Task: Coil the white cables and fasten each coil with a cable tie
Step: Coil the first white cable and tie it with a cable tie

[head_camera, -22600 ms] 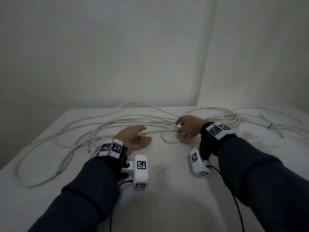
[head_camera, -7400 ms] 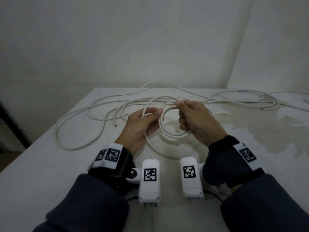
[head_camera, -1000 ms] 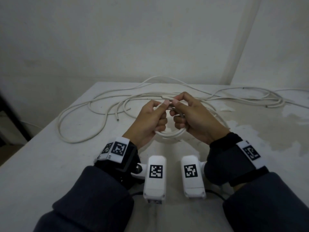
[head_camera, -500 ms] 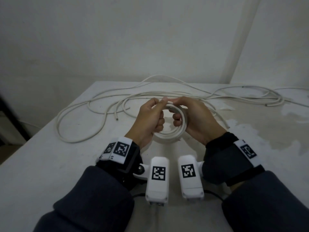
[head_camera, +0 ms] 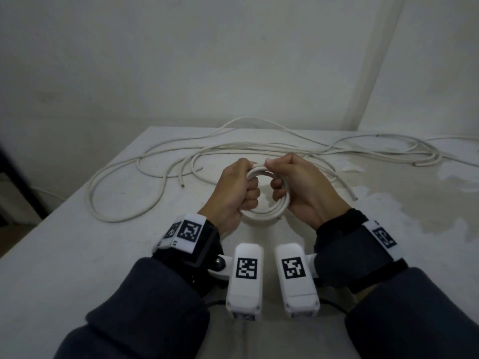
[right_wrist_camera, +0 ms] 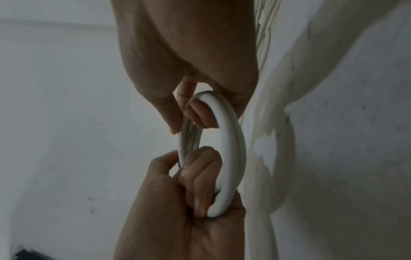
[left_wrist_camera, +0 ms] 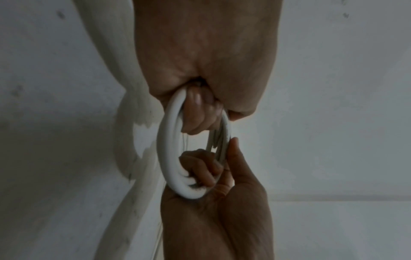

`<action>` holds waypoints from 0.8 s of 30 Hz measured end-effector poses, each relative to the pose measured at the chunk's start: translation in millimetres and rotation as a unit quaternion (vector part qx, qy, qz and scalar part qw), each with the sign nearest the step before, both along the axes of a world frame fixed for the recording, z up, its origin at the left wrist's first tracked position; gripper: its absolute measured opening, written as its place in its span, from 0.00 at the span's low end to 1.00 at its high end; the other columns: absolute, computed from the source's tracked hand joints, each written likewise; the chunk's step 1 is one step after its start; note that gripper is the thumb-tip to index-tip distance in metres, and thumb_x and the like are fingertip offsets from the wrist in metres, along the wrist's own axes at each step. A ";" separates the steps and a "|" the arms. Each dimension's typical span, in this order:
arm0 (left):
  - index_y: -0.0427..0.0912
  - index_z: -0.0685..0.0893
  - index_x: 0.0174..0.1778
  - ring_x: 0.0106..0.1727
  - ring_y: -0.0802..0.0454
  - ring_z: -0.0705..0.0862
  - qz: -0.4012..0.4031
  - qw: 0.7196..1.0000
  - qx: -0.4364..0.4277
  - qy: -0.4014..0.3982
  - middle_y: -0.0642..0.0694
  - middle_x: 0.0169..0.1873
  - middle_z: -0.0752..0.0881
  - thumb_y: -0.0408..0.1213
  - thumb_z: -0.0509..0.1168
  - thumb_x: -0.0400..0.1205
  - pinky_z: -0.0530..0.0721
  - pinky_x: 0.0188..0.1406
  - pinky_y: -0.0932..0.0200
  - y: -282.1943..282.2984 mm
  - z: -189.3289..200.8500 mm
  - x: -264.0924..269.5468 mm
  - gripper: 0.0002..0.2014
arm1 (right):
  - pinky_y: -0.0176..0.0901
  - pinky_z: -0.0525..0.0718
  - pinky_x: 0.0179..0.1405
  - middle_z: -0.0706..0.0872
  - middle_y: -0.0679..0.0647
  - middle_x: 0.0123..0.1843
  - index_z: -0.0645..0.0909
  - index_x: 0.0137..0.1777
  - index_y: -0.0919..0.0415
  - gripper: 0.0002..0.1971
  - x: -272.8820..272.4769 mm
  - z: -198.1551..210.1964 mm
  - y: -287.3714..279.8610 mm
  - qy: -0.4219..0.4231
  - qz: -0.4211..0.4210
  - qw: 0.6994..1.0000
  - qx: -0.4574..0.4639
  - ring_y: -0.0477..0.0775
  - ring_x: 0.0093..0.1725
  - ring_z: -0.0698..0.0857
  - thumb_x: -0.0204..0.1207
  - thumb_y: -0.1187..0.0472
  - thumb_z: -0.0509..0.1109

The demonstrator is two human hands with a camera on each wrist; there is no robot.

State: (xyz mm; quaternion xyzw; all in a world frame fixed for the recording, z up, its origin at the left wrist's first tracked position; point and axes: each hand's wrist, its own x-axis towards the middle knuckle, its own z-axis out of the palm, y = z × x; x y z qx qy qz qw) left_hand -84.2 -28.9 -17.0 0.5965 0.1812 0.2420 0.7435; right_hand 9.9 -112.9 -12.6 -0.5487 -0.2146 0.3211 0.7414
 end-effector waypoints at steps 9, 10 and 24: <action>0.45 0.69 0.35 0.15 0.61 0.56 0.045 0.997 -0.061 -0.016 0.55 0.17 0.60 0.34 0.55 0.86 0.56 0.10 0.68 1.8 -3.8 2.1 0.13 | 0.35 0.72 0.22 0.83 0.53 0.39 0.79 0.39 0.57 0.07 -7.4 4.1 -0.4 -0.116 0.018 0.992 -0.048 0.46 0.26 0.73 0.79 0.62 0.71; 0.45 0.69 0.34 0.15 0.61 0.56 0.052 0.995 -0.079 -0.020 0.55 0.17 0.60 0.33 0.54 0.85 0.55 0.09 0.68 3.1 -4.0 2.4 0.13 | 0.36 0.76 0.25 0.83 0.55 0.41 0.82 0.45 0.58 0.01 -8.3 5.2 -1.4 -0.137 0.027 0.989 -0.052 0.47 0.28 0.78 0.78 0.63 0.72; 0.38 0.74 0.41 0.15 0.60 0.62 -0.089 0.956 -0.272 -0.066 0.50 0.20 0.69 0.37 0.52 0.85 0.60 0.11 0.70 7.0 -5.3 3.2 0.10 | 0.32 0.83 0.30 0.90 0.51 0.32 0.89 0.44 0.62 0.05 -1.0 7.0 -10.6 -0.175 -0.011 0.984 -0.015 0.43 0.29 0.86 0.75 0.70 0.73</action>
